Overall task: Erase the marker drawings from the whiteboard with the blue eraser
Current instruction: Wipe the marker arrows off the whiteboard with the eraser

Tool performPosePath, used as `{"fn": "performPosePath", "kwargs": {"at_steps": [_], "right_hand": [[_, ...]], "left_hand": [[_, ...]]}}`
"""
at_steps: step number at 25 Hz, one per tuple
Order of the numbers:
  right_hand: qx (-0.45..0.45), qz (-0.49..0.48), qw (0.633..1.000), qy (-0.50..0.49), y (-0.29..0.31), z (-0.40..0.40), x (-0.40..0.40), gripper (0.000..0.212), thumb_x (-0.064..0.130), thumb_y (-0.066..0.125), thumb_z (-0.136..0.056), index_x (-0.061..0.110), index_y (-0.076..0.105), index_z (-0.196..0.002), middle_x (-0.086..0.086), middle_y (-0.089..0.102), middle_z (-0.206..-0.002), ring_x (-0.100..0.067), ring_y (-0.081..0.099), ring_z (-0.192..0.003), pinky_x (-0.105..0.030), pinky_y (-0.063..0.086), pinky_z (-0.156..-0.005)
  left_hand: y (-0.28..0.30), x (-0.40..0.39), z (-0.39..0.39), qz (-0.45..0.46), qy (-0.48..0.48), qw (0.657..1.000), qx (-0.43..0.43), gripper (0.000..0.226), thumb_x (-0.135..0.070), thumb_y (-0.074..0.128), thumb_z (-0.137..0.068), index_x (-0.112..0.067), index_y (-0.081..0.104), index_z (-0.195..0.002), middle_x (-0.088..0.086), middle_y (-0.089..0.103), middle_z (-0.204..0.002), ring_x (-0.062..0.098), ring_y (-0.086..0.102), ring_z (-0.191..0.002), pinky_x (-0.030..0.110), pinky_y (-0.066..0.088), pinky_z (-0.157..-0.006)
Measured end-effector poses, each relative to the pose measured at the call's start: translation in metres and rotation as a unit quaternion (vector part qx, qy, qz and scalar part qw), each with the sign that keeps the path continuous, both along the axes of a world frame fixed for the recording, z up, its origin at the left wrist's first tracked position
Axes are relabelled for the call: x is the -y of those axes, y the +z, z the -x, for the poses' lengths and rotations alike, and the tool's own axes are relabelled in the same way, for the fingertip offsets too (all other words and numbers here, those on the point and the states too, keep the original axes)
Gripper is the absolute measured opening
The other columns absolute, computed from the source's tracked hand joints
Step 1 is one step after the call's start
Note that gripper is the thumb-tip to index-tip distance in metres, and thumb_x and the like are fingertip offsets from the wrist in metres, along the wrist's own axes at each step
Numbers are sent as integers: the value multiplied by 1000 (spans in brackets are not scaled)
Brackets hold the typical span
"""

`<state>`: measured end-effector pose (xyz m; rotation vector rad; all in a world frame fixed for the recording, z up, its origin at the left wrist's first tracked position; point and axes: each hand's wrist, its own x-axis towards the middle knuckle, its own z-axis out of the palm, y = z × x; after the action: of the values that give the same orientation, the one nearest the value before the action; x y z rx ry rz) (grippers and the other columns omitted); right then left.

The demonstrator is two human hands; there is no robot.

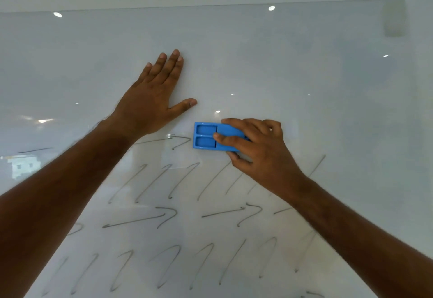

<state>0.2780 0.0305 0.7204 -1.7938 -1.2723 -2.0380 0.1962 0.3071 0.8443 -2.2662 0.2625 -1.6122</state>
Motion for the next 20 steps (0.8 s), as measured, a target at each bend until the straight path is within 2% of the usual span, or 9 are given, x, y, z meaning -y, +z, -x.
{"fn": "performPosePath", "kwargs": {"at_steps": [5, 8, 11, 15, 20], "right_hand": [[27, 6, 999, -38, -13, -6, 29, 40, 30, 66, -94, 34, 67, -134, 1, 62, -145, -28, 64, -115, -48, 40, -93], [-1, -41, 999, -30, 4, -5, 35, 43, 32, 68, -93, 35, 63, -135, 2, 61, -144, -28, 62, -116, -50, 42, -94], [-34, -87, 996, 7, 22, 5, 3, 44, 32, 70, -91, 36, 66, -135, 5, 60, -144, -26, 60, -119, -52, 42, -95], [-6, -27, 999, 24, 12, 12, -40, 44, 30, 70, -87, 33, 70, -131, 3, 62, -143, -25, 62, -117, -51, 42, -93], [24, 33, 999, -3, -5, 7, -15, 44, 27, 71, -86, 33, 68, -130, 0, 64, -138, -26, 61, -112, -49, 42, -91]], "left_hand": [[10, -49, 15, 39, -2, 999, 25, 107, -81, 28, -98, -11, 3, -175, 6, 0, -183, 28, 1, -170, 42, 3, -135], [11, -61, 14, 39, -2, 999, 34, 104, -78, 28, -101, -11, 1, -175, 7, -2, -183, 31, 0, -170, 44, 1, -135], [9, -60, 9, 39, -8, 998, 45, 101, -76, 27, -103, -10, 1, -175, 7, -3, -183, 32, -2, -170, 44, -1, -135], [14, -75, 18, 1, -15, 999, 28, 97, -75, 29, -104, -15, 2, -175, 2, -2, -184, 26, -2, -170, 40, 1, -136], [9, -112, 31, -10, -6, 999, 42, 100, -76, 31, -103, -12, 3, -175, 6, 1, -184, 27, 1, -170, 45, 4, -138]]}}
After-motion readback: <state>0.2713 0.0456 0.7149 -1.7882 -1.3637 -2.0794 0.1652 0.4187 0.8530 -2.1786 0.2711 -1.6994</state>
